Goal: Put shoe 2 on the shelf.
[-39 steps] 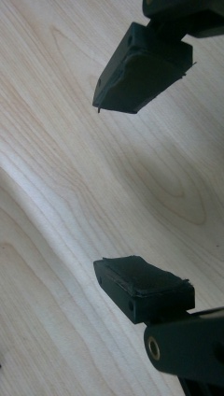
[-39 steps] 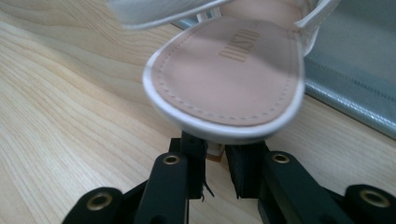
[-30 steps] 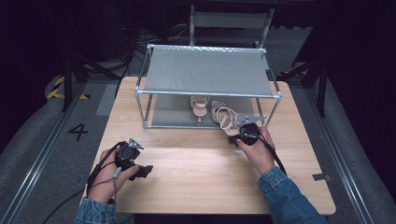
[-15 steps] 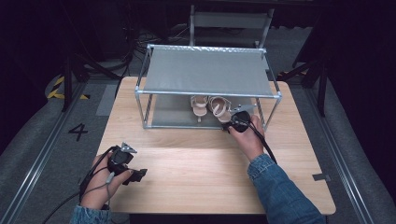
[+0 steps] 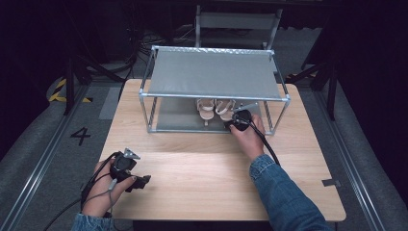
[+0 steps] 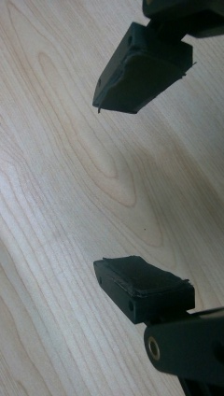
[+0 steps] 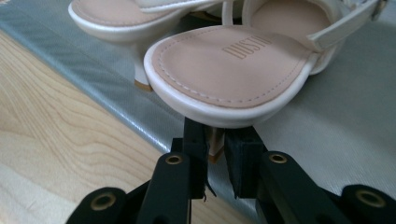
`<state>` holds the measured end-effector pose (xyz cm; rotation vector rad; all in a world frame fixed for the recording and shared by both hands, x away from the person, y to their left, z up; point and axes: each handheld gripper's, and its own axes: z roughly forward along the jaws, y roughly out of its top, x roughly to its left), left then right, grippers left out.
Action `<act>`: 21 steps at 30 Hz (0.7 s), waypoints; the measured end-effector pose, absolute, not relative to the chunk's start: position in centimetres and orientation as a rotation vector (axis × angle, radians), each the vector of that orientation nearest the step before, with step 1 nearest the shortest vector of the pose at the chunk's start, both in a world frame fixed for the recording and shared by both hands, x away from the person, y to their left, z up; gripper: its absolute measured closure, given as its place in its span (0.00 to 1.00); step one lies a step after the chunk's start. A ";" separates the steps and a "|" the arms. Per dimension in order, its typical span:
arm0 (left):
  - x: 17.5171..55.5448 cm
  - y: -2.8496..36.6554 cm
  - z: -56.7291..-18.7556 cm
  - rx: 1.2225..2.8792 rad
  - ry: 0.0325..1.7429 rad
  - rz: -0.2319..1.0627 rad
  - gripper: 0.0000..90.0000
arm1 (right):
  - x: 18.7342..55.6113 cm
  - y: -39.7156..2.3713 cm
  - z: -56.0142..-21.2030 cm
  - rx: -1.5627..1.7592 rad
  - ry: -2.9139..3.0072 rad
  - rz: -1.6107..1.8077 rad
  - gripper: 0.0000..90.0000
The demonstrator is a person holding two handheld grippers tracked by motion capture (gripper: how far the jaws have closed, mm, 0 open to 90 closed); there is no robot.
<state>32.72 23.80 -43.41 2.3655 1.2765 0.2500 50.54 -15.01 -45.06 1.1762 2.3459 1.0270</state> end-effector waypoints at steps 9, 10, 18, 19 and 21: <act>32.8 23.8 -43.4 2.361 1.278 0.245 0.22 | 51.6 -14.0 -45.4 1.175 2.357 1.033 0.89; 32.9 23.8 -43.5 2.359 1.277 0.246 0.22 | 51.7 -13.9 -45.6 1.175 2.360 1.035 0.89; 32.9 23.8 -43.5 2.359 1.270 0.246 0.22 | 52.2 -13.1 -46.2 1.161 2.375 1.007 0.89; 32.9 23.8 -43.5 2.360 1.270 0.246 0.22 | 52.2 -13.0 -46.2 1.161 2.375 1.008 0.89; 32.9 23.9 -43.5 2.359 1.272 0.247 0.22 | 52.1 -13.1 -46.2 1.169 2.375 0.991 0.89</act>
